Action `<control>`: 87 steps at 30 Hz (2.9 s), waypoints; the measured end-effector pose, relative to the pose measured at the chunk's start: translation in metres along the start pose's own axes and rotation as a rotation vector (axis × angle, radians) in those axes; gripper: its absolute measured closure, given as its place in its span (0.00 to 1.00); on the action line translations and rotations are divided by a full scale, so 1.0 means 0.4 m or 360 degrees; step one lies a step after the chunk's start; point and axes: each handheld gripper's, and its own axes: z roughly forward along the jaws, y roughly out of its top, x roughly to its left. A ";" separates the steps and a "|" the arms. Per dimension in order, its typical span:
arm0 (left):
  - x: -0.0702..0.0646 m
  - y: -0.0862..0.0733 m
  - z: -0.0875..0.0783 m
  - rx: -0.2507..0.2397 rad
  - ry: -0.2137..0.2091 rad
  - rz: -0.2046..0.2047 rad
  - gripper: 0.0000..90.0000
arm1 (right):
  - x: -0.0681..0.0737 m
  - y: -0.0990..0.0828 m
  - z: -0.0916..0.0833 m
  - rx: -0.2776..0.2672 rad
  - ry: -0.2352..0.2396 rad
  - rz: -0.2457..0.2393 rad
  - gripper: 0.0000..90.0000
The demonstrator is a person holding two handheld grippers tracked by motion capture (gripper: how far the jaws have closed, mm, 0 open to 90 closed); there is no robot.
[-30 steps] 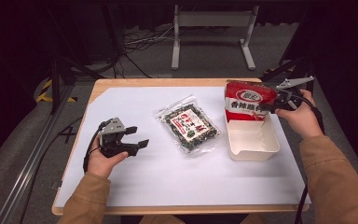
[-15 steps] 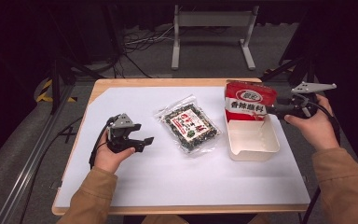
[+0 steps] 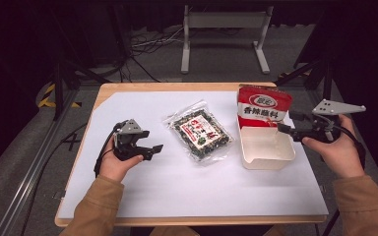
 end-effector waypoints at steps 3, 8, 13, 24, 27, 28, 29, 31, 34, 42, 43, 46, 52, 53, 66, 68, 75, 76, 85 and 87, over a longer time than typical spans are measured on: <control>0.001 0.003 0.000 0.0004 -0.0016 -0.0001 0.27 | 0.018 -0.007 -0.004 -0.0023 0.0034 0.0004 0.38; -0.003 0.002 0.004 0.0027 -0.0011 0.0001 0.27 | 0.066 -0.030 0.000 -0.0051 0.0094 -0.0044 0.38; 0.001 0.001 0.000 0.0018 -0.0013 -0.0004 0.27 | 0.100 -0.042 0.003 -0.0068 0.0160 -0.0090 0.36; 0.017 -0.004 -0.008 0.0043 0.0025 -0.0132 0.35 | 0.164 -0.076 0.016 -0.0080 0.0270 -0.0101 0.40; 0.023 -0.003 -0.007 0.0035 0.0042 -0.0148 0.36 | 0.177 -0.079 0.022 -0.0089 0.0291 -0.0120 0.41; 0.025 -0.002 -0.006 0.0022 0.0048 -0.0149 0.36 | 0.182 -0.080 0.024 -0.0094 0.0303 -0.0124 0.41; 0.028 0.000 -0.005 0.0013 0.0052 -0.0148 0.36 | 0.186 -0.081 0.025 -0.0094 0.0310 -0.0134 0.42; 0.031 0.004 -0.002 -0.0005 0.0050 -0.0161 0.37 | 0.195 -0.083 0.028 -0.0094 0.0324 -0.0153 0.42; 0.041 0.018 0.010 -0.0020 0.0025 -0.0179 0.39 | 0.202 -0.084 0.029 -0.0103 0.0335 -0.0157 0.43; 0.081 0.060 0.064 0.0038 0.0069 -0.0254 0.37 | 0.232 -0.079 0.028 -0.0136 0.0377 -0.0211 0.44; 0.085 0.065 0.070 0.0046 0.0098 -0.0247 0.36 | 0.235 -0.080 0.029 -0.0138 0.0388 -0.0212 0.44; 0.092 0.074 0.084 0.0038 0.0125 -0.0288 0.34 | 0.240 -0.082 0.030 -0.0139 0.0395 -0.0221 0.44; 0.096 0.076 0.131 0.0067 0.0183 -0.0371 0.32 | 0.254 -0.098 0.027 -0.0128 0.0424 -0.0239 0.42; 0.099 0.075 0.141 0.0094 0.0181 -0.0377 0.33 | 0.255 -0.100 0.027 -0.0127 0.0426 -0.0243 0.42; 0.115 0.061 0.222 0.0126 0.0144 -0.0546 0.34 | 0.263 -0.099 0.029 -0.0155 0.0441 -0.0263 0.40; 0.121 0.059 0.224 0.0119 0.0157 -0.0547 0.33 | 0.265 -0.100 0.029 -0.0154 0.0442 -0.0263 0.40; 0.157 0.050 0.231 0.0025 0.0145 -0.0707 0.30 | 0.270 -0.109 0.025 -0.0140 0.0419 -0.0260 0.39; 0.163 0.049 0.230 0.0000 0.0153 -0.0726 0.31 | 0.270 -0.111 0.023 -0.0139 0.0416 -0.0259 0.39; 0.193 0.106 0.237 0.0076 0.0288 -0.0497 0.38 | 0.270 -0.132 0.005 -0.0128 0.0381 -0.0229 0.39; 0.204 0.116 0.247 0.0097 0.0290 -0.0470 0.41 | 0.269 -0.138 0.004 -0.0118 0.0375 -0.0225 0.39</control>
